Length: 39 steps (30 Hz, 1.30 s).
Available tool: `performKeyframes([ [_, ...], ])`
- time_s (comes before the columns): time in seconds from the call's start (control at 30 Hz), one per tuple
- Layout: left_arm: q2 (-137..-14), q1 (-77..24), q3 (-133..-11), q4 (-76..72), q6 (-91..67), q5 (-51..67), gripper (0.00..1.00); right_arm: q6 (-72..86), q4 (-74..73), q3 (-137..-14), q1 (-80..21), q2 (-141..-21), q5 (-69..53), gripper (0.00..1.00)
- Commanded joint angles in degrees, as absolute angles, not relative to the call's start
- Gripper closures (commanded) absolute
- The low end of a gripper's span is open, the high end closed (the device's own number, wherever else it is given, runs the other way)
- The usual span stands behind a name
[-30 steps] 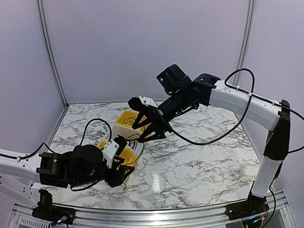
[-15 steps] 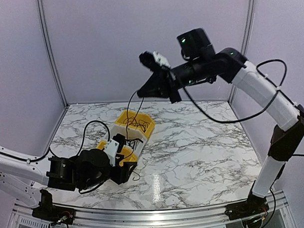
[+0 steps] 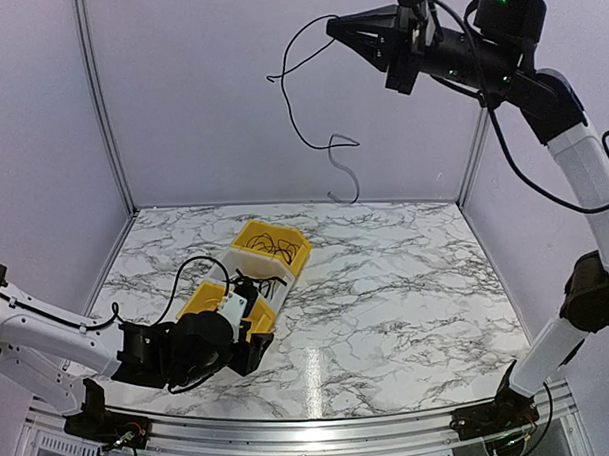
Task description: Untangle the cables
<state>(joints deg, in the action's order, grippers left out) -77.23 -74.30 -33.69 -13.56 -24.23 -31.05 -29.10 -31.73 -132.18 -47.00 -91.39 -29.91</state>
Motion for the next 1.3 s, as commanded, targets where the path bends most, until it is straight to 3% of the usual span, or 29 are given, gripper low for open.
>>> performKeyframes([
  [0.0, -74.0, -74.0, -32.9, -14.1, -23.7, -30.7, 0.43, -27.8, -24.3, -128.7, -46.5, -92.7, -25.1, 1.00],
  [0.4, -54.8, -74.0, -30.9, 6.3, -39.2, -41.3, 0.32, -25.7, -17.1, -112.7, -46.5, -92.8, -25.2, 1.00],
  [0.67, -43.1, -74.0, -26.0, 10.4, -45.3, -48.5, 0.31, -24.1, -14.7, -112.4, -46.5, -98.7, -24.6, 1.00],
  [1.27, -42.0, -74.0, -26.1, 12.2, -44.4, -47.9, 0.31, -22.6, -10.7, -109.7, -44.6, -111.0, -23.2, 1.00],
])
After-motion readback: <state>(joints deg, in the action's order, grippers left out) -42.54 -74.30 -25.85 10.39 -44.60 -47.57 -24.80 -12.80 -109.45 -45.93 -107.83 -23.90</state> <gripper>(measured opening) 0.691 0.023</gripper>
